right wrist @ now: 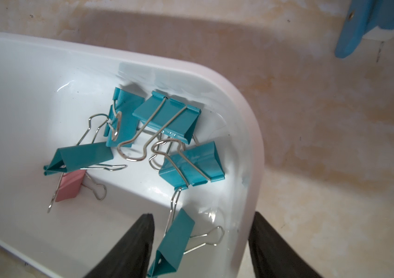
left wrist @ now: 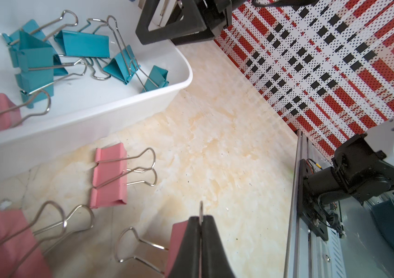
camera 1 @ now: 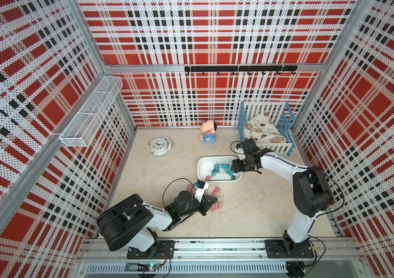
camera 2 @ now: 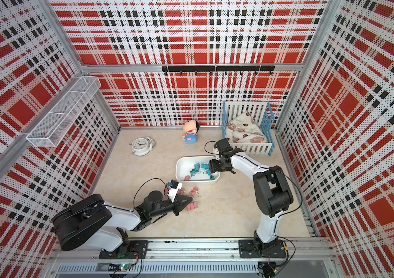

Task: Take out the binder clips from the storage box
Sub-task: Place the binder clip at the center of the board.

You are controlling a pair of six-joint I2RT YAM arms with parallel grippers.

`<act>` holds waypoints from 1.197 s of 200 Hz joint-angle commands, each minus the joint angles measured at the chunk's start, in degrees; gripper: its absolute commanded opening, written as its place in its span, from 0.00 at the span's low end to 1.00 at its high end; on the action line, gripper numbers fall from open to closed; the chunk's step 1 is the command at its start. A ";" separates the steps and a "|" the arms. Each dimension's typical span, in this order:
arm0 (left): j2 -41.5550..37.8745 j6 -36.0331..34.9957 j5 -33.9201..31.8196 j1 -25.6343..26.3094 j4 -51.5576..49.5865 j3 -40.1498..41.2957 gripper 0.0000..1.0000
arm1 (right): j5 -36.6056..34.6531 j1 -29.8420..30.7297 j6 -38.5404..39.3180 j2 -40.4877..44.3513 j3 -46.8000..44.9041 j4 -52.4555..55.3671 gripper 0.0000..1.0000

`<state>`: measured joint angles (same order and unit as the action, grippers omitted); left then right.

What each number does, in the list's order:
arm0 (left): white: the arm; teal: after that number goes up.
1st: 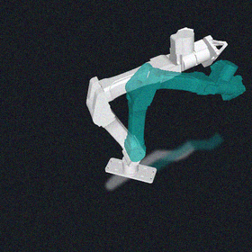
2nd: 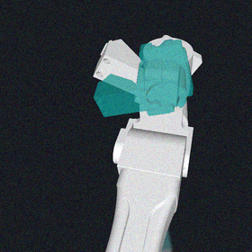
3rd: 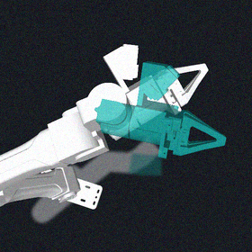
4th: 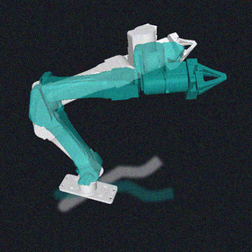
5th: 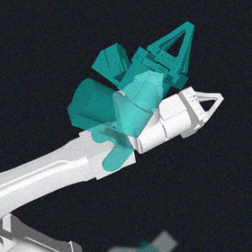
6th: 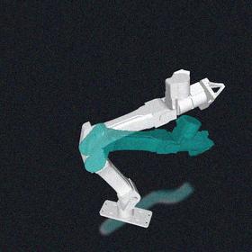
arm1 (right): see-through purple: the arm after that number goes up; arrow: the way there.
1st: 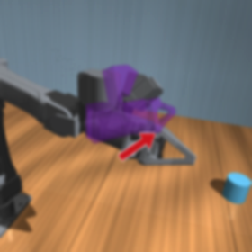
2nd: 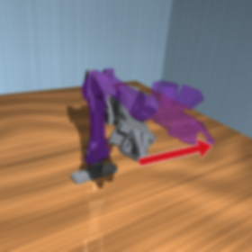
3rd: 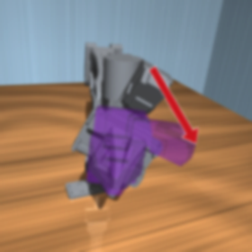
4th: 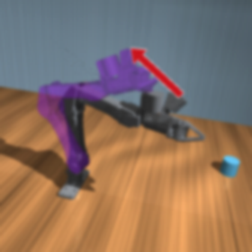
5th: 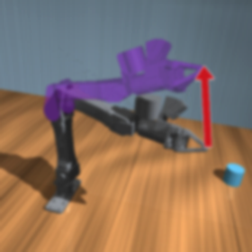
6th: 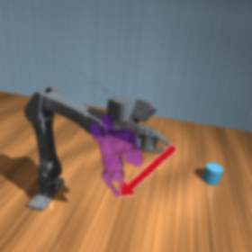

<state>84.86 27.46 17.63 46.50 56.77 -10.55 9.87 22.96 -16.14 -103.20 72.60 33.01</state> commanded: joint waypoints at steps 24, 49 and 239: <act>4.30 2.52 1.23 -1.15 7.82 1.53 0.00 | 0.03 -0.34 -0.12 -0.69 0.70 -0.58 0.68; 7.14 3.81 1.38 -1.40 11.86 2.36 0.00 | -0.02 -0.29 -0.11 -0.69 0.79 -0.57 0.68; 16.48 8.84 3.36 -2.73 23.03 4.23 0.18 | -0.29 -0.35 0.06 -0.77 1.41 -0.17 0.69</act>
<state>100.95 36.07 20.36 44.12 78.00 -6.85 9.85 22.96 -16.14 -103.22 72.60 33.04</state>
